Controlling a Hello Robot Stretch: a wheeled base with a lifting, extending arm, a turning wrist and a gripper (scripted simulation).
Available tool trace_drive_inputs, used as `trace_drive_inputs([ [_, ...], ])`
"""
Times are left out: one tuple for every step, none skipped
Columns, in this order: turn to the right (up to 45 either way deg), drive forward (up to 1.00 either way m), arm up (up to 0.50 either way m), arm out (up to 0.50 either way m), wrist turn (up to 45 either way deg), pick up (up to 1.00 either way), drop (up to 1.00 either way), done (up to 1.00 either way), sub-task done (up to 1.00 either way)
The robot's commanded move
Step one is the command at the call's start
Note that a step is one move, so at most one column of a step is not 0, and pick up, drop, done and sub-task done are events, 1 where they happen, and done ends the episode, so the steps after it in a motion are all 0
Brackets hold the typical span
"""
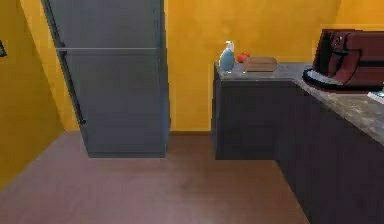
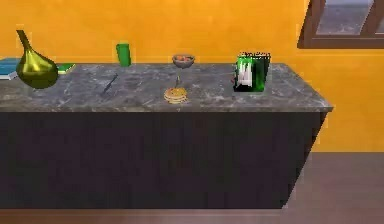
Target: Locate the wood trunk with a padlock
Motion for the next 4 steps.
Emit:
trace_drive_inputs([
  [-45.0, 0.0, 0.0, 0.0, 0.0, 0.0, 0.0, 0.0, 0.0],
  [-45.0, 0.0, 0.0, 0.0, 0.0, 0.0, 0.0, 0.0, 0.0],
  [-21.0, 0.0, 0.0, 0.0, 0.0, 0.0, 0.0, 0.0, 0.0],
  [0.0, 1.0, 0.0, 0.0, 0.0, 0.0, 0.0, 0.0, 0.0],
])
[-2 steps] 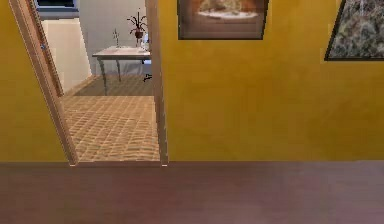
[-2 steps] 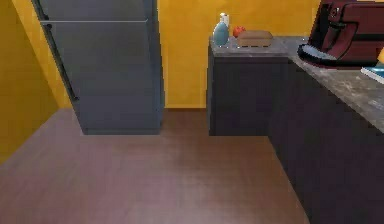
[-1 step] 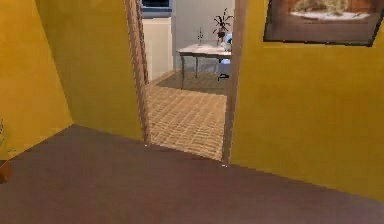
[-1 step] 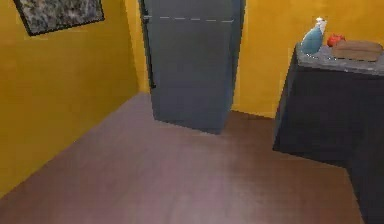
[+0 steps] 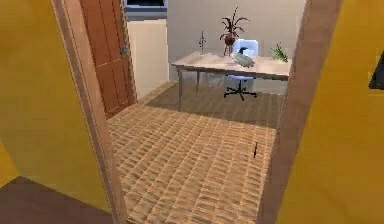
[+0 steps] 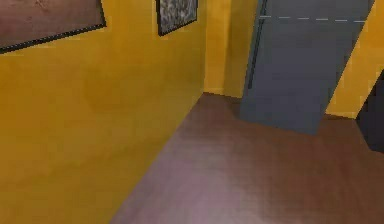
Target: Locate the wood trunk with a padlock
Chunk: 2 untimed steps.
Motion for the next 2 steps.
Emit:
trace_drive_inputs([
  [0.0, 0.35, 0.0, 0.0, 0.0, 0.0, 0.0, 0.0, 0.0],
  [-3.0, 0.0, 0.0, 0.0, 0.0, 0.0, 0.0, 0.0, 0.0],
])
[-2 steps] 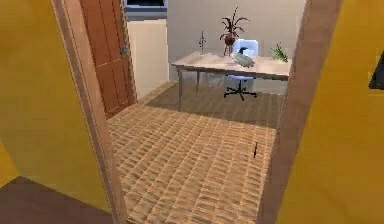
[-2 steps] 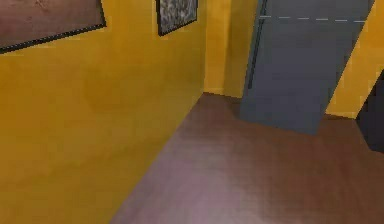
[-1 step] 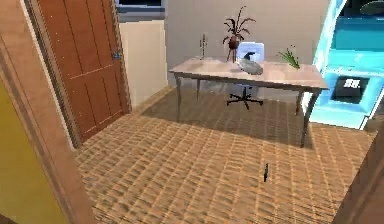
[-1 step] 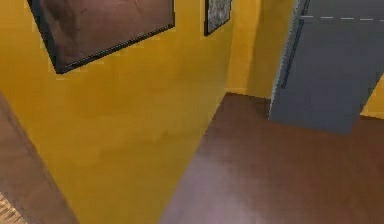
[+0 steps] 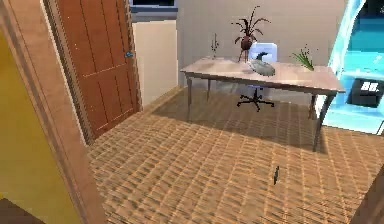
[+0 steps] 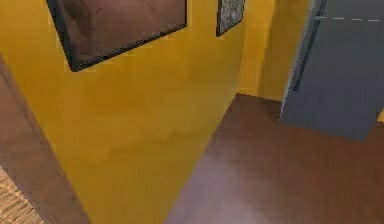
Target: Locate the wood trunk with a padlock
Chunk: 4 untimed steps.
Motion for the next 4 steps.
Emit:
trace_drive_inputs([
  [0.0, 0.6, 0.0, 0.0, 0.0, 0.0, 0.0, 0.0, 0.0],
  [45.0, 0.0, 0.0, 0.0, 0.0, 0.0, 0.0, 0.0, 0.0],
  [24.0, 0.0, 0.0, 0.0, 0.0, 0.0, 0.0, 0.0, 0.0],
  [0.0, 1.0, 0.0, 0.0, 0.0, 0.0, 0.0, 0.0, 0.0],
])
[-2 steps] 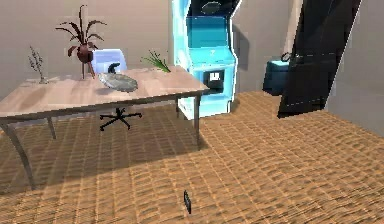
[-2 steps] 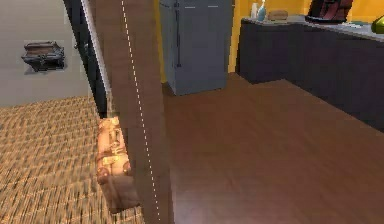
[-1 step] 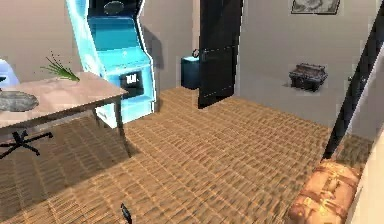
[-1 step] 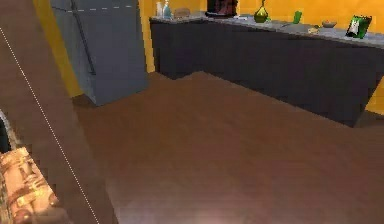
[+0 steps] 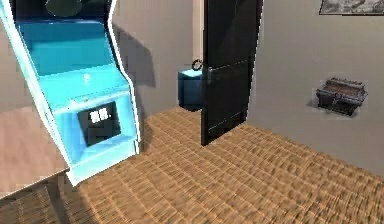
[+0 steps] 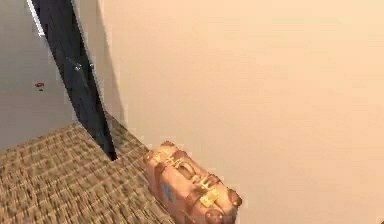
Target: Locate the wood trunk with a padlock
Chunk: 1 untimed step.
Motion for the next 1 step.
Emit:
trace_drive_inputs([
  [45.0, 0.0, 0.0, 0.0, 0.0, 0.0, 0.0, 0.0, 0.0],
])
